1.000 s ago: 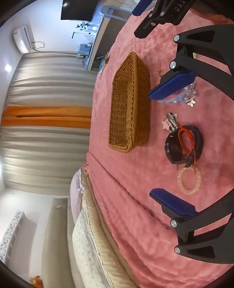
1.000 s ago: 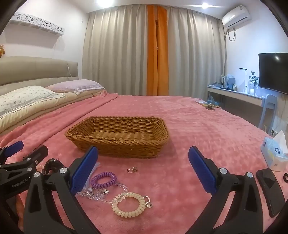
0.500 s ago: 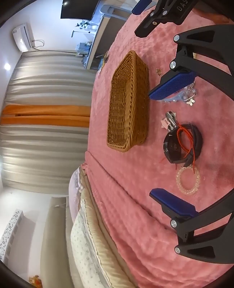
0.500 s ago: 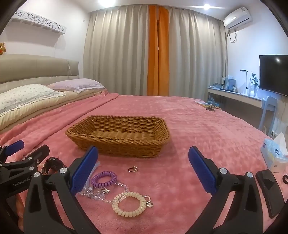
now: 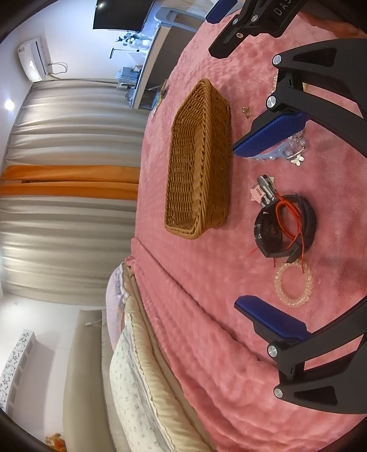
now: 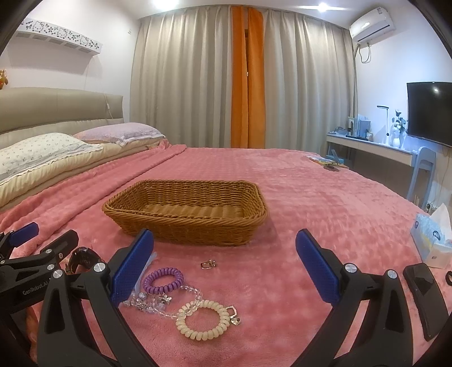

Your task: Organize jewelry

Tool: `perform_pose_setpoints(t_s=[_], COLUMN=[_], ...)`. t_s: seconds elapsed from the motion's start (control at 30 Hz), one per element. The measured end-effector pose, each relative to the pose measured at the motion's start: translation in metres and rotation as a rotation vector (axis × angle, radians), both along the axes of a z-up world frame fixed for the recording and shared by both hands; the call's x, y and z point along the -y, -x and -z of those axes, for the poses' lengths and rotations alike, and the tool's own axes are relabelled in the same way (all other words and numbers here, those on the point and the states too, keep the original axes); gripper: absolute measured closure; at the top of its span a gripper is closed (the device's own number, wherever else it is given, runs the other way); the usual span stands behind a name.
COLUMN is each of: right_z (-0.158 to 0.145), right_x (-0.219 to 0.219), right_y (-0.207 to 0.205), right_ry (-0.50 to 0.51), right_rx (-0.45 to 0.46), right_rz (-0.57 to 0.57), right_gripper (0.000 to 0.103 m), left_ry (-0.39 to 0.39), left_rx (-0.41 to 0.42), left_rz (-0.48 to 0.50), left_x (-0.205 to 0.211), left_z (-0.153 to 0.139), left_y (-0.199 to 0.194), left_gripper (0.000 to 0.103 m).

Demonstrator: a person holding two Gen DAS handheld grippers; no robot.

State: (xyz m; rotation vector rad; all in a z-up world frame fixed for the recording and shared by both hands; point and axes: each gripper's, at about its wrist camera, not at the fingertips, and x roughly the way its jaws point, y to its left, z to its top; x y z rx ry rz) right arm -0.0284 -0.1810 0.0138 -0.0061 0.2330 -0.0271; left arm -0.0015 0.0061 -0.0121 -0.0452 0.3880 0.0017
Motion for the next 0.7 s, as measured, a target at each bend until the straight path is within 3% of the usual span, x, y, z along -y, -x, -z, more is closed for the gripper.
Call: perform_pose_setpoints(t_s=[0.7], right_z=[0.0012], right_x=[-0.0008], right_y=[-0.0022], right_ry=[0.009], right_rx=[-0.011], right_rz=[0.001], right_gripper=[0.006], left_ry=[-0.004], left_rx=[-0.014], left_rz=[0.007], left_x=[0.0081], left_z=[0.0027], left_y=[0.0097], left_gripper=[0.007])
